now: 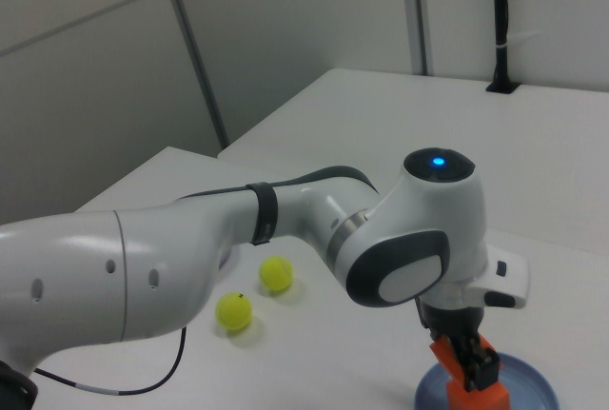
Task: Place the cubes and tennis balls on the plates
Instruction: 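Stack the second cube on the first cube on the blue plate, release, then move the gripper to a yellow tennis ball and grasp it, then place the tennis ball on the lavender plate and open the gripper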
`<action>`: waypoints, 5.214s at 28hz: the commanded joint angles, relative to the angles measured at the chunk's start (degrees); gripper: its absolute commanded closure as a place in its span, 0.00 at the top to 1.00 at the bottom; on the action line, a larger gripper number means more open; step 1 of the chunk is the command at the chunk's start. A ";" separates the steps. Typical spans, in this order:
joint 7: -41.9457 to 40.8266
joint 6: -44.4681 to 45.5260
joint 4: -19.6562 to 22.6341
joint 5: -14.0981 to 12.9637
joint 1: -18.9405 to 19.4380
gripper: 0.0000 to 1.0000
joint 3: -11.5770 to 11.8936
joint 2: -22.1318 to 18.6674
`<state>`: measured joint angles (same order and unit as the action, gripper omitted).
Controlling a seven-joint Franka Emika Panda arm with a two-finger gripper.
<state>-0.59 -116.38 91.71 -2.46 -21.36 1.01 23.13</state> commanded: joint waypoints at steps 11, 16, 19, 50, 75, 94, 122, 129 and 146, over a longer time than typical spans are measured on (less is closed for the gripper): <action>1.12 -0.25 -1.97 2.28 0.44 0.25 1.01 0.60; 1.12 4.22 -2.06 4.29 0.53 0.39 1.54 0.16; 1.21 4.85 -2.06 5.79 0.53 0.57 1.54 -0.19; -1.51 17.50 -6.19 4.13 5.26 1.00 0.14 -8.63; 18.69 -1.12 -5.05 10.53 32.95 1.00 -4.88 7.36; 21.34 -0.77 -3.56 15.64 35.07 0.31 -4.61 7.90; 30.47 -6.74 -7.34 20.73 49.92 0.24 -9.62 7.80; 31.45 -9.30 -7.16 24.87 51.42 0.33 -9.62 10.44; 29.95 6.32 -6.72 16.70 49.93 1.00 -8.83 -1.41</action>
<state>30.12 -118.06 82.89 17.84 29.36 -8.50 29.25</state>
